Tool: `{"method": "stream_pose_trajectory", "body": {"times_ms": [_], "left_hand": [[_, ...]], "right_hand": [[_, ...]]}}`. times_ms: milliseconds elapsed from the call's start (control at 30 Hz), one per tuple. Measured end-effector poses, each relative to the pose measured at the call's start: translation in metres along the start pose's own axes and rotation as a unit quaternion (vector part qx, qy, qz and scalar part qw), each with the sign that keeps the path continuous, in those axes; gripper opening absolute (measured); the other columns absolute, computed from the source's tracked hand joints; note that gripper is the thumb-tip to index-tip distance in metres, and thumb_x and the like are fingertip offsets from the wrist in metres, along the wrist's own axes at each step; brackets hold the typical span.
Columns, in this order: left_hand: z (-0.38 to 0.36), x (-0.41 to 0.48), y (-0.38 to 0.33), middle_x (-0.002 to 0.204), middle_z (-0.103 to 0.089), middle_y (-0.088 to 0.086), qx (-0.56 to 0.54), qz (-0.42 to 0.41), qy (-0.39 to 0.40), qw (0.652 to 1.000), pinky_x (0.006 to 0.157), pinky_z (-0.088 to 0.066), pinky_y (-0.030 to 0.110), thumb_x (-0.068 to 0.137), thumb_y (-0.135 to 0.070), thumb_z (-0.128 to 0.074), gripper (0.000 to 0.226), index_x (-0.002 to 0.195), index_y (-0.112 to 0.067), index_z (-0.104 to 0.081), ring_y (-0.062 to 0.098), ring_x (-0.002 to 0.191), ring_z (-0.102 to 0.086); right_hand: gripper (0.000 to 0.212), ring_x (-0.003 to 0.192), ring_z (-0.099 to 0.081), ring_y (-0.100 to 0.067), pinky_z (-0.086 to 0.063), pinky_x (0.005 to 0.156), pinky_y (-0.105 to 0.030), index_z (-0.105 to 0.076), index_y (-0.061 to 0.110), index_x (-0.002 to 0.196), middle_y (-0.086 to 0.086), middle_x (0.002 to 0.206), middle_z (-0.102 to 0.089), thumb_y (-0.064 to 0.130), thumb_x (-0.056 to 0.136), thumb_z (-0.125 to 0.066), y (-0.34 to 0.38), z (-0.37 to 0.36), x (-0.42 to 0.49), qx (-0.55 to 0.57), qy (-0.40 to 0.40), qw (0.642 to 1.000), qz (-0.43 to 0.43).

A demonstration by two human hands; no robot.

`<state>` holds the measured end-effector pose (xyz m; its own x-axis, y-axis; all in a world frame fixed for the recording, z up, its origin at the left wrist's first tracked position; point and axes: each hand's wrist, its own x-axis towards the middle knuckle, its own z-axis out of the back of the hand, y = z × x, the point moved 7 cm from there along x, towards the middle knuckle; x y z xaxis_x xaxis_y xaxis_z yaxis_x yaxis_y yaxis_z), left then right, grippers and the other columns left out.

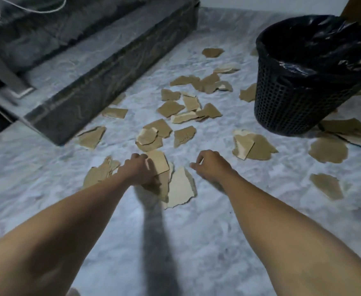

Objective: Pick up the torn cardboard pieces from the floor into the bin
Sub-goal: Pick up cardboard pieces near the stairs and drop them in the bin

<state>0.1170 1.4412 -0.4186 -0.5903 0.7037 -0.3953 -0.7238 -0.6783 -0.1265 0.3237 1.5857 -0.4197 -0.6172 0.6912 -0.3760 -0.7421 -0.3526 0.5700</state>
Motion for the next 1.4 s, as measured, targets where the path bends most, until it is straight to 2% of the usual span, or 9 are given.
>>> {"method": "stream_pose_trajectory", "body": {"times_ms": [100,233,400,567,800,967,1100,1233,1400], "left_hand": [[-0.017,-0.006,0.007,0.125,-0.046,0.016,-0.014,0.018,-0.005,1.0,0.092,-0.05,0.047,0.078,-0.032,-0.07,0.068,0.133,-0.014,-0.036,0.039,0.109,-0.055],[-0.03,-0.024,0.006,0.115,-0.046,0.013,-0.054,0.036,-0.008,0.998,0.088,-0.051,0.047,0.07,-0.034,-0.075,0.079,0.13,-0.015,-0.028,0.037,0.108,-0.057],[-0.045,-0.053,0.018,0.107,-0.053,0.004,-0.044,0.098,0.022,0.994,0.082,-0.049,0.039,0.034,-0.071,-0.084,0.117,0.12,-0.014,-0.029,0.026,0.104,-0.058],[-0.047,-0.067,0.007,0.111,-0.059,0.005,-0.077,0.114,0.064,0.988,0.077,-0.049,0.038,0.033,-0.066,-0.09,0.135,0.134,-0.009,-0.021,0.028,0.106,-0.062],[-0.019,-0.035,-0.036,0.098,-0.051,0.006,0.043,-0.056,0.128,0.989,0.074,-0.05,0.028,0.07,-0.049,-0.082,0.068,0.119,-0.007,-0.061,0.024,0.098,-0.06],[-0.022,-0.026,-0.02,0.075,-0.052,0.004,0.071,-0.072,0.264,0.959,0.074,-0.047,0.03,0.081,-0.041,-0.077,0.04,0.095,-0.006,-0.063,0.023,0.081,-0.053],[-0.045,-0.026,0.004,0.071,-0.05,0.003,0.056,-0.066,0.382,0.92,0.054,-0.036,0.024,0.079,-0.049,-0.077,0.047,0.098,-0.009,-0.062,0.018,0.061,-0.044],[-0.065,-0.036,0.013,0.107,-0.059,0.01,-0.007,-0.056,0.433,0.899,0.07,-0.045,0.03,0.085,-0.044,-0.07,0.057,0.127,-0.006,-0.06,0.026,0.092,-0.054],[-0.056,-0.043,0.0,0.112,-0.066,0.011,-0.084,-0.093,0.42,0.899,0.084,-0.054,0.038,0.089,-0.039,-0.063,0.041,0.121,-0.013,-0.061,0.026,0.091,-0.062]], "right_hand": [[0.055,0.081,-0.057,-0.024,-0.041,0.06,-0.031,-0.05,0.017,0.094,-0.001,0.087,-0.053,0.057,0.069,-0.078,0.035,-0.037,-0.014,-0.107,0.049,0.993,0.002],[0.113,0.122,-0.053,-0.035,-0.046,0.081,-0.038,-0.025,0.013,0.141,-0.013,0.135,-0.045,0.044,0.056,-0.093,0.033,-0.065,-0.028,-0.106,0.054,0.99,-0.072],[0.096,0.123,-0.053,-0.033,-0.048,0.063,-0.028,-0.033,0.006,0.138,-0.013,0.138,-0.051,0.029,0.066,-0.092,0.0,-0.03,-0.037,-0.029,0.052,0.983,-0.172],[0.083,0.127,-0.051,-0.036,-0.048,0.096,-0.043,-0.033,0.01,0.144,-0.016,0.141,-0.051,0.019,0.079,-0.082,-0.027,0.035,-0.048,0.035,-0.102,0.974,-0.197],[0.058,0.126,-0.052,-0.033,-0.044,0.095,-0.036,-0.046,0.001,0.138,-0.016,0.139,-0.054,0.026,0.092,-0.069,0.006,0.067,-0.051,0.173,-0.229,0.946,-0.149],[0.05,0.104,-0.063,-0.029,-0.053,0.085,-0.043,-0.053,0.007,0.12,-0.007,0.115,-0.067,0.045,0.091,-0.066,0.047,0.018,-0.028,0.344,-0.069,0.918,-0.185],[0.055,0.109,-0.059,-0.031,-0.046,0.08,-0.04,-0.055,0.008,0.123,-0.006,0.121,-0.061,0.051,0.09,-0.064,0.066,-0.031,-0.012,0.322,0.028,0.92,-0.222],[0.043,0.082,-0.06,-0.028,-0.037,0.059,-0.031,-0.058,0.013,0.113,-0.013,0.109,-0.063,0.052,0.096,-0.053,0.074,-0.063,-0.021,0.31,0.069,0.913,-0.257],[0.04,0.087,-0.068,-0.027,-0.045,0.053,-0.025,-0.064,0.008,0.119,-0.012,0.113,-0.07,0.041,0.095,-0.059,0.092,-0.074,-0.013,0.275,0.059,0.929,-0.242]]}}
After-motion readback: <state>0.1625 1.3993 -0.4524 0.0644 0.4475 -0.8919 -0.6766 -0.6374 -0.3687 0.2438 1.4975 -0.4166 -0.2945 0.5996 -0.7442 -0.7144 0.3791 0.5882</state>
